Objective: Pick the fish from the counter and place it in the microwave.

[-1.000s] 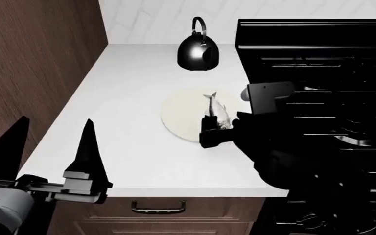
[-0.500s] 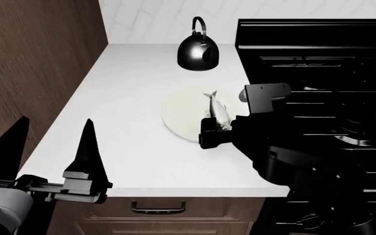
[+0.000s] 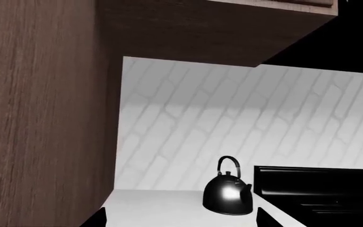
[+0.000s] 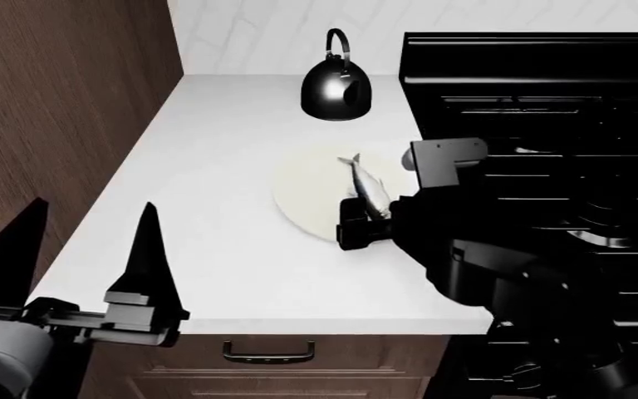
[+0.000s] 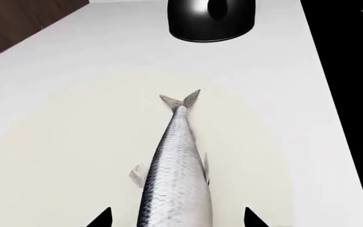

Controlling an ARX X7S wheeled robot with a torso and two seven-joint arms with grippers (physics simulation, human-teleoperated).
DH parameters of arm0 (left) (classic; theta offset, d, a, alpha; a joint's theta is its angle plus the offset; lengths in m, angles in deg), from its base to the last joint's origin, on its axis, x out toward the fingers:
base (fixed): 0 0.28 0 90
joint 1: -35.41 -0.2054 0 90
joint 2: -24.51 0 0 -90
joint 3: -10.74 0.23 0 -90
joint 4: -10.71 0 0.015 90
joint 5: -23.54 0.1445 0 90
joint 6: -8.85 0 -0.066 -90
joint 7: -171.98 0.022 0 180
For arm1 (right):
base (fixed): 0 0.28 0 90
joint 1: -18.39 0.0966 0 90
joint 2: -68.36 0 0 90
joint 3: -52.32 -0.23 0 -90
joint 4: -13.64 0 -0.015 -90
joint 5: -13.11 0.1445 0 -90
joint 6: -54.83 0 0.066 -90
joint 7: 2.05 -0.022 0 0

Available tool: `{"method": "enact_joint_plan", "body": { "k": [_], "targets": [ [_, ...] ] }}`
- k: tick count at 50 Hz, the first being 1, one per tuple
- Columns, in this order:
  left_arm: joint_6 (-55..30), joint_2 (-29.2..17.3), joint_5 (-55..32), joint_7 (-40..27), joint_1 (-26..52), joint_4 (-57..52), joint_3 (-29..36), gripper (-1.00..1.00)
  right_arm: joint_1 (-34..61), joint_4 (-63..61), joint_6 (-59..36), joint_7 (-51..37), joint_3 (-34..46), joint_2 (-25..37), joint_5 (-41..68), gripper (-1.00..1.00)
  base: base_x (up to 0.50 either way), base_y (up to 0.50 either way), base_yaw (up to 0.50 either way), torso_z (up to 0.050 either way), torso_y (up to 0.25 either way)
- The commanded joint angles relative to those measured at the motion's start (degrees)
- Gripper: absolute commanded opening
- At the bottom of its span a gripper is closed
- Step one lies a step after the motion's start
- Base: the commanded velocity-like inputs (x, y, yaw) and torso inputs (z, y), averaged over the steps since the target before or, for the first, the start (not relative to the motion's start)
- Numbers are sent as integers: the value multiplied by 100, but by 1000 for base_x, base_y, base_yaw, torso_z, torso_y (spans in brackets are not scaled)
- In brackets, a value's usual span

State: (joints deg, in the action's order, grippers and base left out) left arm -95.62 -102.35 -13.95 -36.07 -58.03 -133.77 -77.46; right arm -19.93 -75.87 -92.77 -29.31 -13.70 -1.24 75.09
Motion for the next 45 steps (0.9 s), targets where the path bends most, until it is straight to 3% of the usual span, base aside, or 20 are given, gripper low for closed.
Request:
{"method": "enact_joint_plan", "body": {
  "k": [1, 6, 7, 24, 45],
  "targets": [
    [67, -25, -11, -7, -53, 9, -23, 100, 16, 249, -38, 29, 173, -66, 19, 100, 0, 0, 0, 0, 0],
    [73, -41, -26, -22, -54, 0, -27, 100, 10, 271, -36, 58, 226, -65, -2, 100, 0, 0, 0, 0, 0],
    [75, -44, -29, -27, -56, 0, -30, 100, 2, 235, -38, 63, 237, -59, 2, -100, 0, 0, 0, 0, 0],
    [87, -67, -30, -38, -2, 60, 25, 100, 61, 39, 61, 51, 196, 29, 5, -100, 0, 0, 0, 0, 0],
    [104, -97, -4, -89, -19, 42, 73, 100, 46, -1264, 811, 68, -140, 413, -210, -100, 0, 0, 0, 0, 0]
  ]
}}
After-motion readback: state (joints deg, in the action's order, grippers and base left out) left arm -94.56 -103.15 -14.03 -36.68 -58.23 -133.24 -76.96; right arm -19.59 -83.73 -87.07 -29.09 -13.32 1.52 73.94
